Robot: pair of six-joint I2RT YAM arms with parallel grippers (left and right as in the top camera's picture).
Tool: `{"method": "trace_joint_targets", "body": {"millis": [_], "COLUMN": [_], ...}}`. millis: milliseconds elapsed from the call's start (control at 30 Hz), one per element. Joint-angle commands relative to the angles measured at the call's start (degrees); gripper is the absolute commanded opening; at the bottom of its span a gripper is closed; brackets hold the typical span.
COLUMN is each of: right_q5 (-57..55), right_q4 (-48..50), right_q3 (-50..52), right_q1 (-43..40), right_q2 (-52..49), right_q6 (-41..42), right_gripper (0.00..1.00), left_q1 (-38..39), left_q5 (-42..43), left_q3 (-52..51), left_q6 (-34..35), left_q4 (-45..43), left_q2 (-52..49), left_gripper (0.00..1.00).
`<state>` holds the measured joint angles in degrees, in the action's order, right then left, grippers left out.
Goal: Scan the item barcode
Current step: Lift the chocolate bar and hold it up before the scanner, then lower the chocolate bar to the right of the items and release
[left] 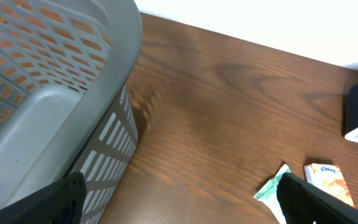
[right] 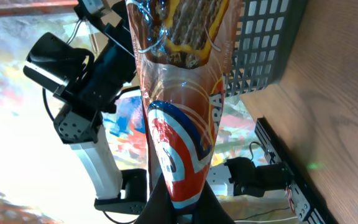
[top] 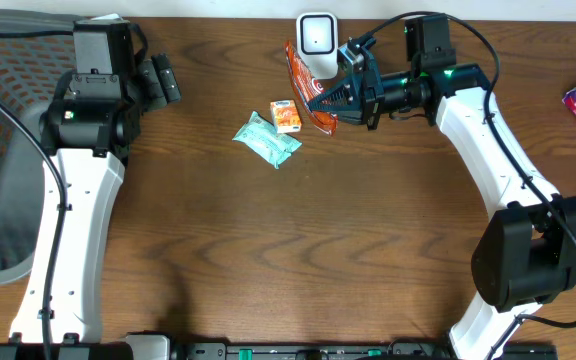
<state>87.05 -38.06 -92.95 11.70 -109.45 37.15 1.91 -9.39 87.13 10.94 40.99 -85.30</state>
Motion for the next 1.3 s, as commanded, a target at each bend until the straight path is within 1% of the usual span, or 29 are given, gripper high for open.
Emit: {"method": "trace_joint_targets", "body": {"millis": [0, 200, 300, 400, 433, 467, 533, 600, 633, 733, 800, 933, 1000, 1100, 1200, 1233, 1267], "right_q5": [2.38, -1.05, -6.69, -21.38, -31.58, -39.41, -57.2, -71.71, -77.42, -89.07, -92.7, -92.74, -92.76, -92.48, -91.03, -90.47, -89.88], "right_q4": [0.33, 1.46, 1.46, 0.87, -1.09, -3.06, -8.02, -12.04, -13.81, -17.09, -17.53, -14.29, -10.8, -2.86, 4.57, 5.73, 6.29], "right_q3": [-0.37, -0.37, -0.37, -0.37, -0.37, -0.37, -0.37, -0.15, 0.02, 0.87, 2.36, 7.8, 11.63, 17.38, 20.81, 21.11, 21.03], "right_q1": [0.0, 0.0, 0.0, 0.0, 0.02, 0.15, 0.55, 1.14, 1.42, 2.38, 3.02, 3.91, 4.68, 5.75, 6.97, 7.32, 7.72], "right_q2": [0.02, 0.02, 0.02, 0.02, 0.02, 0.02, 0.02, 0.0, 0.0, -0.13, -0.17, -0.17, -0.17, -0.17, -0.17, -0.17, -0.17], "right_q6": [-1.22, -1.22, -1.25, -3.13, -4.0, -3.93, -1.51, 1.46, 2.91, 7.48, 11.39, 23.37, 30.23, 36.35, 37.7, 37.16, 35.63], "right_gripper": [0.02, 0.02, 0.02, 0.02, 0.01, 0.02, 0.02, 0.02, 0.02, 0.02, 0.02, 0.02, 0.02, 0.02, 0.15, 0.41, 0.59], "left_q1": [-0.28, -0.28, -0.28, -0.28, -0.28, -0.28, -0.28, -0.28, -0.28, -0.28, -0.28, -0.28, -0.28, -0.28, -0.28, -0.28, -0.28], "left_q5": [-0.72, -0.72, -0.72, -0.72, -0.72, -0.72, -0.72, -0.72, -0.72, -0.72, -0.72, -0.72, -0.72, -0.72, -0.72, -0.72, -0.72], "left_q3": [0.09, 0.09, 0.09, 0.09, 0.09, 0.09, 0.09, 0.09, 0.09, 0.09, 0.09, 0.09, 0.09, 0.09, 0.09, 0.09, 0.09], "left_q6": [0.74, 0.74, 0.74, 0.74, 0.74, 0.74, 0.74, 0.74, 0.74, 0.74, 0.74, 0.74, 0.74, 0.74, 0.74, 0.74, 0.74], "left_q4": [0.15, 0.15, 0.15, 0.15, 0.15, 0.15, 0.15, 0.15, 0.15, 0.15, 0.15, 0.15, 0.15, 0.15, 0.15, 0.15, 0.15], "left_q2": [-0.44, -0.44, -0.44, -0.44, -0.44, -0.44, -0.44, -0.44, -0.44, -0.44, -0.44, -0.44, -0.44, -0.44, -0.44, -0.44, -0.44], "left_gripper": [0.98, 0.98, 0.98, 0.98, 0.98, 0.98, 0.98, 0.98, 0.98, 0.98, 0.98, 0.98, 0.98, 0.98, 0.98, 0.98, 0.98]}}
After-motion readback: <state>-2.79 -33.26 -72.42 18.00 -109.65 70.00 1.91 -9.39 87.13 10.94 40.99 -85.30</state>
